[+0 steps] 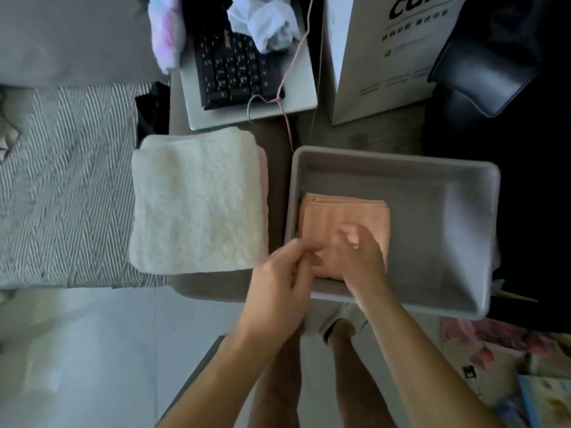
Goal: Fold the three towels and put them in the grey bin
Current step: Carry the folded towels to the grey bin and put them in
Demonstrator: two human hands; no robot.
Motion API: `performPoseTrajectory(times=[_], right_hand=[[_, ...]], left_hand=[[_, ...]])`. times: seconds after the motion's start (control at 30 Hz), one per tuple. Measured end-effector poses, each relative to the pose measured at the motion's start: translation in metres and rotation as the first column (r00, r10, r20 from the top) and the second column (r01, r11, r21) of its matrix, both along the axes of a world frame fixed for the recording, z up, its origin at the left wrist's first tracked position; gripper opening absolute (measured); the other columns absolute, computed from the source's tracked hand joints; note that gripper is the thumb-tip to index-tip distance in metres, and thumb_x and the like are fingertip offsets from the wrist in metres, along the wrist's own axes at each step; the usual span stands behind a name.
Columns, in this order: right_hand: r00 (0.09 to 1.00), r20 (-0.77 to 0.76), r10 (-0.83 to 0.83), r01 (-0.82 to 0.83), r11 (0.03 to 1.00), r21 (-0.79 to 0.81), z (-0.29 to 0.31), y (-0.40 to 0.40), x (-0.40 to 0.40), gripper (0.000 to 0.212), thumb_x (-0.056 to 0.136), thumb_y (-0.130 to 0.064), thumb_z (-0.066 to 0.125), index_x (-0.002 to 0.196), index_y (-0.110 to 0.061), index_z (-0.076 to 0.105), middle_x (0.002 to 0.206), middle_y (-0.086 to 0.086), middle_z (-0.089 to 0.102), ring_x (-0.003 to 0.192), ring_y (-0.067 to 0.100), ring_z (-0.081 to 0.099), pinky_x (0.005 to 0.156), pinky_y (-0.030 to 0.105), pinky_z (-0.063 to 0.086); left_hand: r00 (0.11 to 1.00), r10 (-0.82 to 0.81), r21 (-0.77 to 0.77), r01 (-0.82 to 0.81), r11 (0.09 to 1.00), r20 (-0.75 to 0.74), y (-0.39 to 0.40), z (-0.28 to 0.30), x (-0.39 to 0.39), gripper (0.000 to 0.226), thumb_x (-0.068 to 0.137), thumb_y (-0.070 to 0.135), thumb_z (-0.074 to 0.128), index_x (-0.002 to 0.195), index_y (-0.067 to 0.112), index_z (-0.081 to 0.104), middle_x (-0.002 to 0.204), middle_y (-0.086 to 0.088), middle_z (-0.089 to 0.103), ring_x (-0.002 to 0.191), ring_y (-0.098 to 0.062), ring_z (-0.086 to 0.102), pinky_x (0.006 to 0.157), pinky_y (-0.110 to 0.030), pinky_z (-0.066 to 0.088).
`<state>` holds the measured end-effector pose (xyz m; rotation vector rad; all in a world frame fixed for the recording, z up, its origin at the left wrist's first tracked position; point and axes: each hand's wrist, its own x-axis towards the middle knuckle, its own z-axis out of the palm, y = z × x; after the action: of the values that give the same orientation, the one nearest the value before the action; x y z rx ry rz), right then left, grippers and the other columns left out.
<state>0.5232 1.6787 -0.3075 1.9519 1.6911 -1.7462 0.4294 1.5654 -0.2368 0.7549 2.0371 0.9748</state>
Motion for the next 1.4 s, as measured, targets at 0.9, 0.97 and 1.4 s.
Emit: performPoseTrajectory(times=[0.9, 0.97, 1.4], right_hand=[[0.898, -0.423, -0.118, -0.019, 0.952, -0.307, 0.087, 0.017, -0.008, 0.023, 0.081, -0.026, 0.066, 0.103, -0.026, 0.072, 0.1, -0.007, 0.078, 0.094, 0.01, 0.073, 0.071, 0.02, 0.056], [0.921, -0.361, -0.143, 0.042, 0.962, -0.271, 0.082, 0.045, 0.042, 0.016, 0.088, -0.016, 0.065, 0.098, -0.027, 0.07, 0.093, -0.011, 0.078, 0.089, 0.007, 0.073, 0.067, 0.017, 0.056], [0.665, 0.407, 0.626, -0.693, 0.72, 0.026, -0.023, 0.07, 0.135, 0.093, 0.091, -0.049, 0.052, 0.157, -0.026, -0.009, 0.166, 0.008, -0.016, 0.152, 0.031, -0.01, 0.121, 0.046, -0.004]], left_hand=[[0.63, 0.575, -0.08, -0.635, 0.768, 0.523, -0.037, 0.05, -0.067, 0.062, 0.085, 0.024, 0.072, 0.141, 0.036, 0.047, 0.135, -0.004, 0.06, 0.102, -0.022, 0.07, 0.066, -0.04, 0.062], [0.689, 0.453, -0.08, -0.501, 0.862, 0.566, -0.001, 0.04, -0.025, 0.072, 0.081, 0.033, 0.077, 0.139, 0.056, 0.041, 0.133, 0.004, 0.058, 0.107, -0.026, 0.068, 0.074, -0.053, 0.062], [0.894, 0.076, -0.281, 0.057, 0.958, 0.441, 0.105, -0.147, 0.129, 0.04, 0.096, 0.008, 0.053, 0.133, 0.024, 0.053, 0.109, 0.0, 0.072, 0.101, -0.021, 0.069, 0.091, -0.04, 0.058]])
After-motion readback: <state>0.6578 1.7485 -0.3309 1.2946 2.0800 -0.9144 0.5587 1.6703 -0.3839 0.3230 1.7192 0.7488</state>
